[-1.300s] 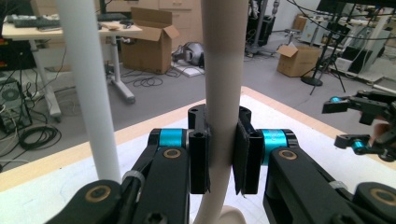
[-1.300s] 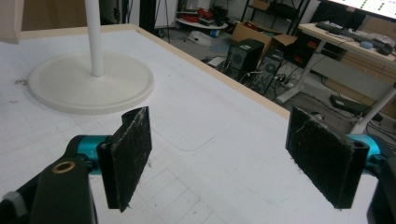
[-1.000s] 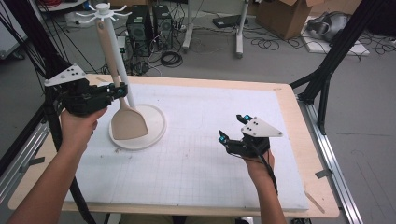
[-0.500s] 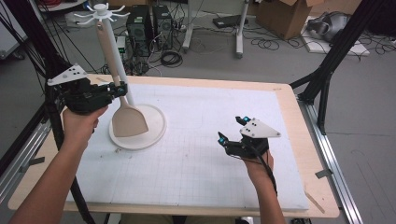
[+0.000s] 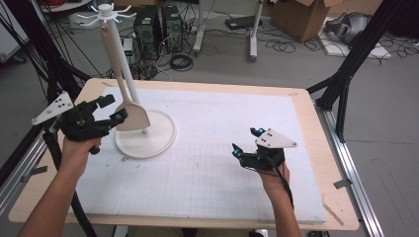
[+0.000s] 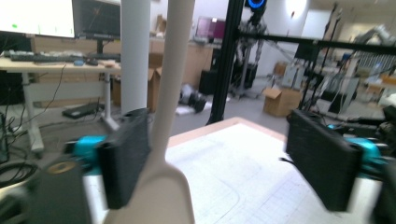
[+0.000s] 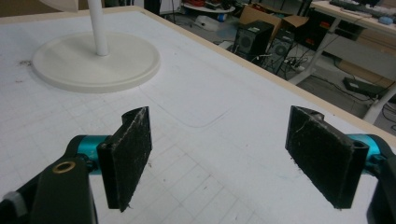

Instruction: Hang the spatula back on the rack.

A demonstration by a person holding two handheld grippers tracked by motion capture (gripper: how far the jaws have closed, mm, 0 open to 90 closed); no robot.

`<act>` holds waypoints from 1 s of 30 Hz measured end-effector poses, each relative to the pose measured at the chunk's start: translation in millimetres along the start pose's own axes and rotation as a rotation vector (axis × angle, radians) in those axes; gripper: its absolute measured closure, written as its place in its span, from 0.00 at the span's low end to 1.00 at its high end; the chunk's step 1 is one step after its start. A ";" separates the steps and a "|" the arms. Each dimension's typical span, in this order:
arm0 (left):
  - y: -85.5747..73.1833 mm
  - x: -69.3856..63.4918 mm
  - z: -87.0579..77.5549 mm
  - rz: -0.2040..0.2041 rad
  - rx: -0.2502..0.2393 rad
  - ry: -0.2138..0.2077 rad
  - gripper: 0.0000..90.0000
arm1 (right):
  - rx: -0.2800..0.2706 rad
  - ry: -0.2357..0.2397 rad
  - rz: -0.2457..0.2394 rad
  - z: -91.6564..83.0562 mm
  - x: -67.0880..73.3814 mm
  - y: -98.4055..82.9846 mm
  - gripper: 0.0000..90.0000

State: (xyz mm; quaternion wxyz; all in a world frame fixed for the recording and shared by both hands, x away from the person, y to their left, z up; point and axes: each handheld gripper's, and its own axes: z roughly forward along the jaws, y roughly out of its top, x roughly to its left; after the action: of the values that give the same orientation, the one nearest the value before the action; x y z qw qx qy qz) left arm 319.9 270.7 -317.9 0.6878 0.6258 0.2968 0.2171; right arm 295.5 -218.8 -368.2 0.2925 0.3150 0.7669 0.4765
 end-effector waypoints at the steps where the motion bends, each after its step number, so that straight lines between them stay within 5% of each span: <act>1: -3.8 -0.1 -2.3 0.000 0.004 0.002 0.20 | -0.001 -0.002 0.000 0.1 -0.4 -1.4 0.24; 13: -49.3 -3.0 -23.8 0.072 0.006 0.014 0.16 | 0.004 -0.025 0.043 -11.1 -7.8 -21.9 0.24; 30: -96.4 2.8 -52.9 0.023 0.042 0.112 0.17 | 0.004 -0.059 0.094 -22.7 -9.4 -48.2 0.23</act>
State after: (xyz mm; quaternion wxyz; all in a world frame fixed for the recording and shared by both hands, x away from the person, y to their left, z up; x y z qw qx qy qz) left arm 279.0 299.5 -415.8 0.6544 0.6305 0.3319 0.2533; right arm 274.5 -255.1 -402.4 0.2916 0.3649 0.7434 0.4788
